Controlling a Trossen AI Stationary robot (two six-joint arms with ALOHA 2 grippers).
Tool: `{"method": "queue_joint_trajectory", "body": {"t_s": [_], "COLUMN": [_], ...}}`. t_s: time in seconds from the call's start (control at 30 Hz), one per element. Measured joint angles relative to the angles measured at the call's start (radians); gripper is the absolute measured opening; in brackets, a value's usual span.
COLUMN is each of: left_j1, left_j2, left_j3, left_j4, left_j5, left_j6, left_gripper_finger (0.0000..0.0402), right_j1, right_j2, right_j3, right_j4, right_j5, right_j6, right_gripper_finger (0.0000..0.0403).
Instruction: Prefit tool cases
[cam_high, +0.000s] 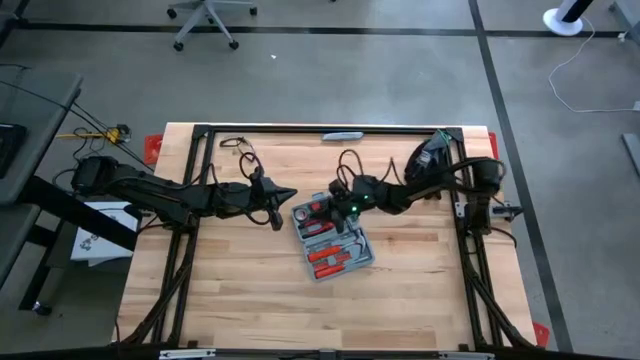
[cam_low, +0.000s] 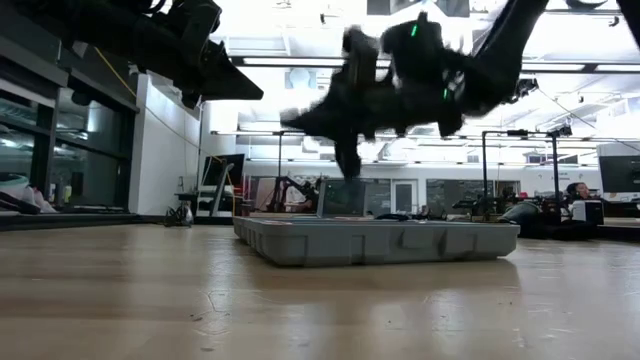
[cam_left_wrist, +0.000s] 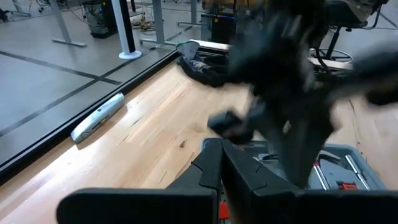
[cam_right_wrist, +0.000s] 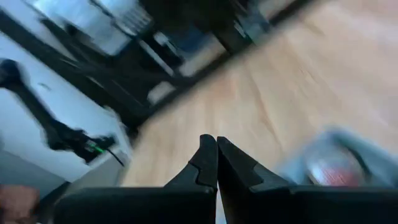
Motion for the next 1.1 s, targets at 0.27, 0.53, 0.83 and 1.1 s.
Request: {"method": "queue_joint_trajectory", "body": {"t_s": [0.27,0.53,0.83,1.1], "left_j1": [0.0,0.0,0.006,0.006], "left_j2": [0.0,0.0,0.0,0.0], "left_j3": [0.0,0.0,0.0,0.0], "left_j4": [-0.001,-0.004,-0.005,-0.006], "left_j5": [-0.017,-0.018,-0.021,-0.019], "left_j6": [0.0,0.0,0.0,-0.008], "left_gripper_finger": [0.0,0.0,0.0,0.0], "right_j1": [0.005,-0.004,0.013,0.01], "right_j2": [-0.001,0.047,-0.083,0.107], "right_j3": [-0.001,-0.003,0.0,0.002], "right_j4": [-0.105,-0.052,-0.08,-0.011], "right_j5": [0.059,0.0,0.035,0.005], "right_j6": [-0.066,0.002,-0.083,-0.006], "right_gripper_finger": [0.0,0.0,0.0,0.0]}}
